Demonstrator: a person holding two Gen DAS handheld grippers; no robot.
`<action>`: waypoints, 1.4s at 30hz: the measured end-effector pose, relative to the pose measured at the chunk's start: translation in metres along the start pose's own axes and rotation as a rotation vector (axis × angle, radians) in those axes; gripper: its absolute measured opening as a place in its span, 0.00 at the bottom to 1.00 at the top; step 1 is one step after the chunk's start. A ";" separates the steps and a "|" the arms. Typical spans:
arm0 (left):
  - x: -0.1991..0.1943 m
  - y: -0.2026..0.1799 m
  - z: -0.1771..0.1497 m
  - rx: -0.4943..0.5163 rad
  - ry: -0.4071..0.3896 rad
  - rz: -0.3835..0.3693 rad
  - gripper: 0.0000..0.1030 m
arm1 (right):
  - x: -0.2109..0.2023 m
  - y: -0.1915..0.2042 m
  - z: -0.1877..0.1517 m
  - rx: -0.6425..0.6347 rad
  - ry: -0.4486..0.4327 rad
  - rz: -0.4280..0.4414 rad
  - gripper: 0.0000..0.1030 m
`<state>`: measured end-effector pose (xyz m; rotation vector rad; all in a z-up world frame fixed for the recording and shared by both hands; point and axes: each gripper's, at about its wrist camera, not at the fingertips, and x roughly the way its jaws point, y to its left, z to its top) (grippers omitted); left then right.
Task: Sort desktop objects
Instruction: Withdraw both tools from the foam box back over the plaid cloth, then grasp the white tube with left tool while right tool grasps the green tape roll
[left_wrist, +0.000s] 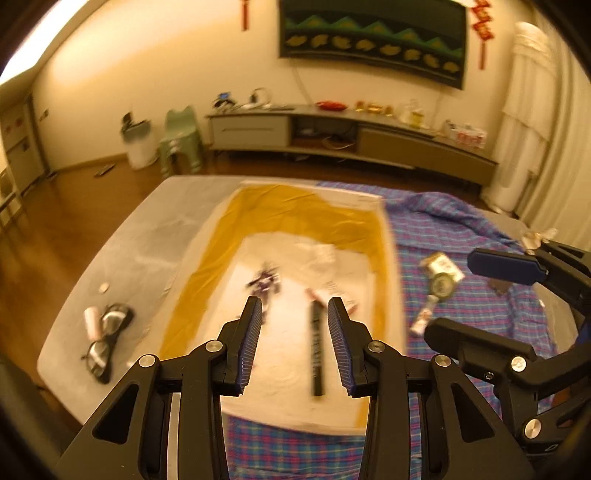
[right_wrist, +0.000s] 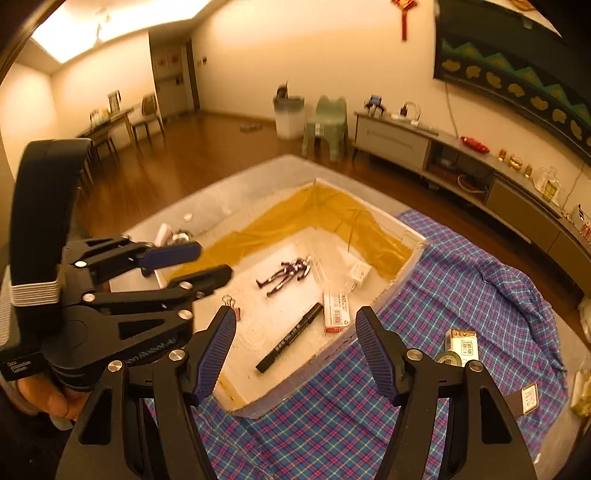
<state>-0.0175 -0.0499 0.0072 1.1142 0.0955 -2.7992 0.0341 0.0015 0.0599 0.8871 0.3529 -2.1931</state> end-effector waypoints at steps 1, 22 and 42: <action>-0.001 -0.008 0.000 0.013 -0.005 -0.014 0.38 | -0.006 -0.004 -0.004 0.007 -0.025 -0.005 0.66; 0.074 -0.162 -0.023 0.271 0.159 -0.249 0.40 | -0.037 -0.203 -0.086 0.400 -0.037 -0.192 0.68; 0.182 -0.174 -0.031 0.182 0.333 -0.220 0.40 | 0.133 -0.256 -0.125 0.859 0.228 0.072 0.14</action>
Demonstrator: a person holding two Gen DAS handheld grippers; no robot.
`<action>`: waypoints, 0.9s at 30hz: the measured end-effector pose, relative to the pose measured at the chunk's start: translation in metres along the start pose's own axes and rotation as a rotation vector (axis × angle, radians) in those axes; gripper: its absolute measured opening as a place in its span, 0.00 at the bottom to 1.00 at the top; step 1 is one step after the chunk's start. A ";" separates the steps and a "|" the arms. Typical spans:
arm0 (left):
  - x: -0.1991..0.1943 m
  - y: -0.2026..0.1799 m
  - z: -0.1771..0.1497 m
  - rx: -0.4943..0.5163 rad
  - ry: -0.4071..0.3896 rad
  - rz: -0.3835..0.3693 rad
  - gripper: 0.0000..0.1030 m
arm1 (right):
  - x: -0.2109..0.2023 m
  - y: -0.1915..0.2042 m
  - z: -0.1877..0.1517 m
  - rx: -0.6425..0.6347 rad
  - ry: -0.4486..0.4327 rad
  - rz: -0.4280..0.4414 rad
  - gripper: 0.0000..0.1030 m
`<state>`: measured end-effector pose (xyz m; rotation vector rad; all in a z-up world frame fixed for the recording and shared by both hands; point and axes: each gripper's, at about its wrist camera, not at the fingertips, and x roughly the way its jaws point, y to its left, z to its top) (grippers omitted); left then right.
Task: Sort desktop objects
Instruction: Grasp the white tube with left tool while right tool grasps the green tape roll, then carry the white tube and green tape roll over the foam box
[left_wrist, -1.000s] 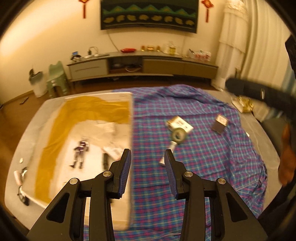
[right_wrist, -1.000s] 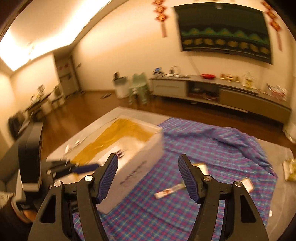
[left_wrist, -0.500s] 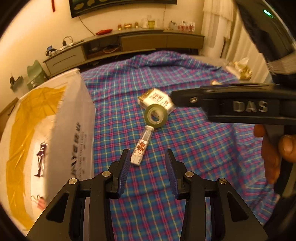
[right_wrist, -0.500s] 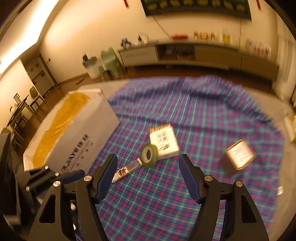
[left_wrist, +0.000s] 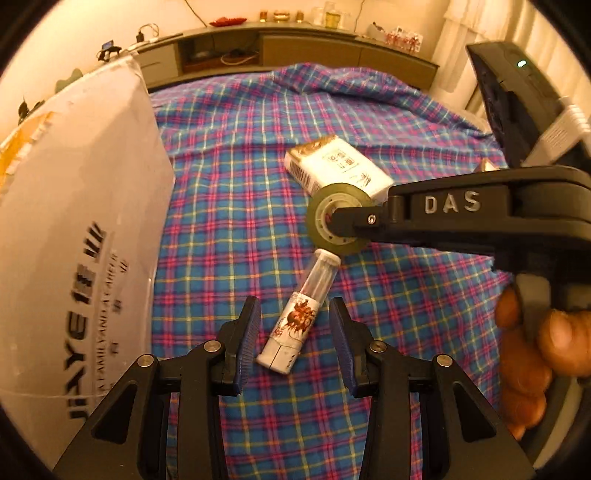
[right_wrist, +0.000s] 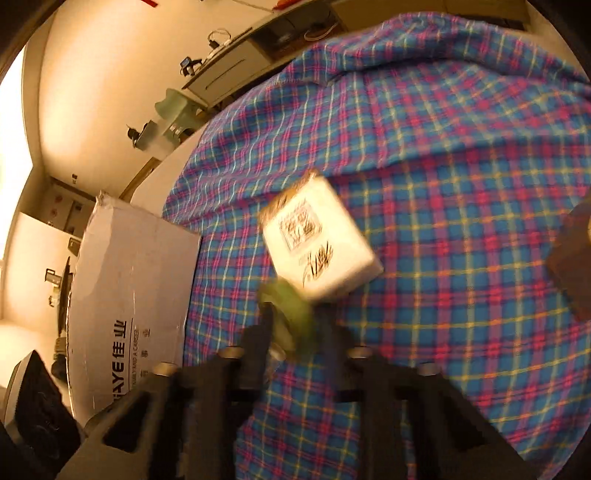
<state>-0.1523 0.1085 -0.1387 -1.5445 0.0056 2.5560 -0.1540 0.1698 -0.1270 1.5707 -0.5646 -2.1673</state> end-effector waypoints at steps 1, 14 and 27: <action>0.003 -0.001 0.000 0.002 0.004 -0.002 0.40 | 0.001 0.001 -0.002 0.000 0.003 0.009 0.14; 0.002 0.014 0.001 -0.053 -0.009 -0.058 0.19 | -0.050 0.001 -0.010 -0.026 -0.071 0.027 0.10; -0.046 0.019 0.001 -0.100 -0.087 -0.101 0.19 | -0.090 0.015 -0.028 -0.096 -0.157 -0.004 0.10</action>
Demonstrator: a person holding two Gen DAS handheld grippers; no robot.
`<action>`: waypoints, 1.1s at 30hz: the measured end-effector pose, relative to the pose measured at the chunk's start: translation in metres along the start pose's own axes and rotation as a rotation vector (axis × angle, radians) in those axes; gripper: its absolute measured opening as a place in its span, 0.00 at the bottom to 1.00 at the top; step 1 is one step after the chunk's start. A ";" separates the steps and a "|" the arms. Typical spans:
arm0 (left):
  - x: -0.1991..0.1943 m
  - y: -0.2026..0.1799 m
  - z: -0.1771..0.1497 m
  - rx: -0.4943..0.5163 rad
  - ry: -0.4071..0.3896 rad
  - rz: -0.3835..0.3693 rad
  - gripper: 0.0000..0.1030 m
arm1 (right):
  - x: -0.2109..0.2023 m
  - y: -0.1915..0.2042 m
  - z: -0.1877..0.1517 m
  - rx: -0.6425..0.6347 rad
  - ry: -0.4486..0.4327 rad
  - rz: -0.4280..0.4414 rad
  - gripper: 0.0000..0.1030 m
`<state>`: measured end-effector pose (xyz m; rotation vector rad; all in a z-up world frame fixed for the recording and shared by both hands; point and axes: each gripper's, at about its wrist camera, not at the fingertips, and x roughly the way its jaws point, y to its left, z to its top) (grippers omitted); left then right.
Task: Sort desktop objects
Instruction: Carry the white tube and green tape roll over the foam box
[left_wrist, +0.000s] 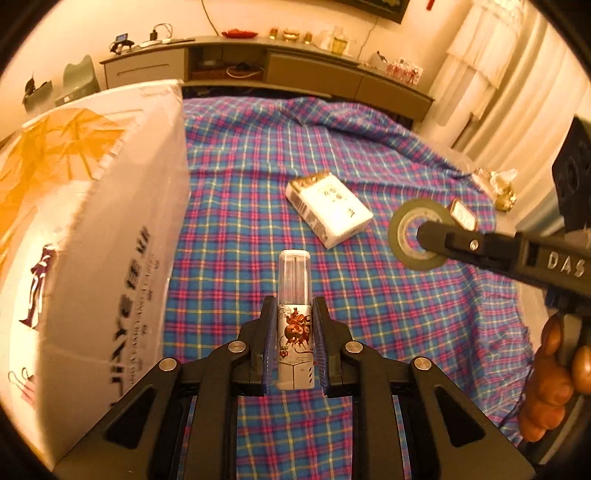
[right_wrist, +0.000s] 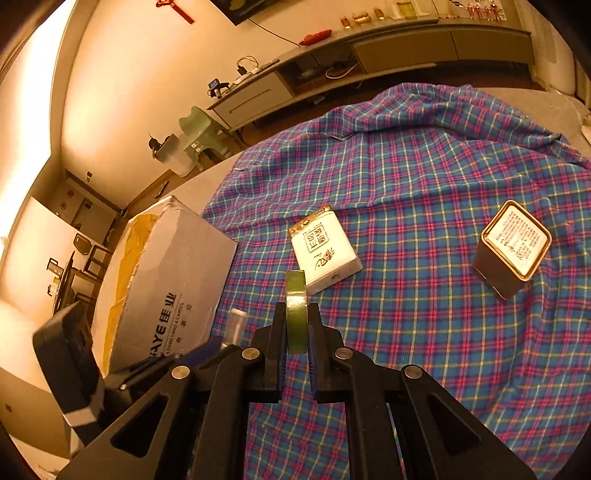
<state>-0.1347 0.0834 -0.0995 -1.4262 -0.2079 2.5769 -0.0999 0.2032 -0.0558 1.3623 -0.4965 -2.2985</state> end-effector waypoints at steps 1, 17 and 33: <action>-0.005 0.000 0.000 -0.002 -0.009 -0.005 0.19 | -0.003 0.002 -0.001 -0.006 -0.007 -0.003 0.10; -0.085 0.020 -0.007 -0.063 -0.133 -0.053 0.19 | -0.048 0.052 -0.020 -0.098 -0.112 -0.016 0.10; -0.136 0.068 -0.017 -0.138 -0.208 -0.052 0.19 | -0.072 0.120 -0.044 -0.230 -0.195 -0.049 0.10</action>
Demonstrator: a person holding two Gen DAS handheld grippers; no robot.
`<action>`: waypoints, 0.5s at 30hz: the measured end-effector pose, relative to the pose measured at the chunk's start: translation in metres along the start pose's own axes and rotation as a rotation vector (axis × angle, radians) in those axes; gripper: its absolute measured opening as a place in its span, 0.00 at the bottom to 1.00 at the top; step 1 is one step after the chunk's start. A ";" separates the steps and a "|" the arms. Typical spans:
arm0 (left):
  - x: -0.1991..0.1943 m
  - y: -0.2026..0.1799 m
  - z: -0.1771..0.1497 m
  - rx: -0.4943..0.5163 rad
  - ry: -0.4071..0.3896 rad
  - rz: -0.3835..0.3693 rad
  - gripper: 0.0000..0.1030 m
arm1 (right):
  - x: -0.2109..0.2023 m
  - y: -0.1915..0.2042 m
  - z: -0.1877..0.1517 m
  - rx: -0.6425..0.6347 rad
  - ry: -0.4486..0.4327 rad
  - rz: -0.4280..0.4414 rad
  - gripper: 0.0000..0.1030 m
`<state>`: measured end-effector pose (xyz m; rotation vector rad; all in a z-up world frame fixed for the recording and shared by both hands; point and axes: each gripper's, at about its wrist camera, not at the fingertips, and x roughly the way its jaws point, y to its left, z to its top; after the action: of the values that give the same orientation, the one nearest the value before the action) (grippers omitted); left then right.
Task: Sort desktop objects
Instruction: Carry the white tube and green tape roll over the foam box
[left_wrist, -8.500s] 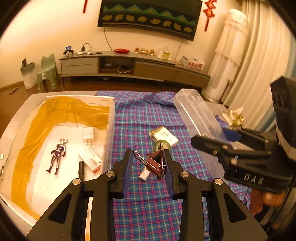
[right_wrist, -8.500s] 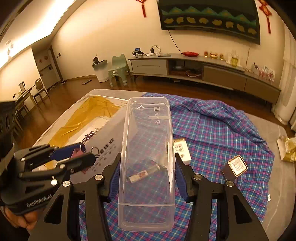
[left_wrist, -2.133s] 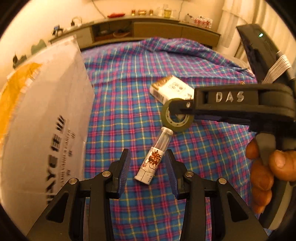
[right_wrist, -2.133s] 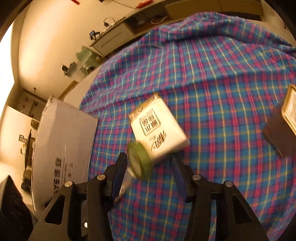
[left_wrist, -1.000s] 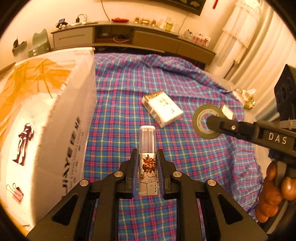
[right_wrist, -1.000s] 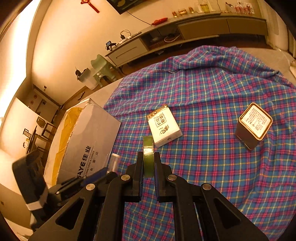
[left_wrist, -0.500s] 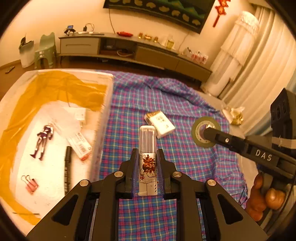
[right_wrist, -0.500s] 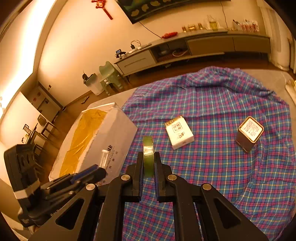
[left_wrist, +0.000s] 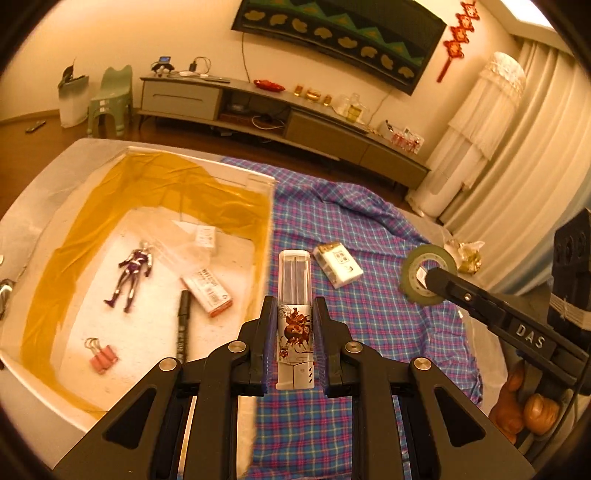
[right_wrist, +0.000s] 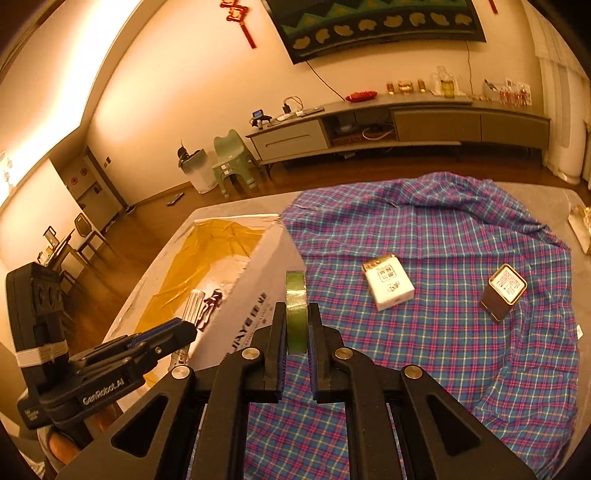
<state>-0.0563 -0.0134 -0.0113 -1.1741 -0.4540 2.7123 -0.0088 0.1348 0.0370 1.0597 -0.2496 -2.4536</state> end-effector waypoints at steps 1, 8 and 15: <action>-0.003 0.004 0.000 -0.002 -0.007 0.005 0.19 | -0.002 0.003 0.000 -0.006 -0.003 0.002 0.10; -0.024 0.041 -0.002 -0.066 -0.017 0.026 0.19 | -0.013 0.036 -0.004 -0.080 -0.032 -0.011 0.10; -0.039 0.072 0.001 -0.119 -0.033 0.041 0.18 | -0.008 0.069 -0.005 -0.153 -0.030 -0.021 0.10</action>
<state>-0.0320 -0.0915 -0.0077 -1.1816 -0.6103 2.7772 0.0225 0.0777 0.0617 0.9660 -0.0587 -2.4641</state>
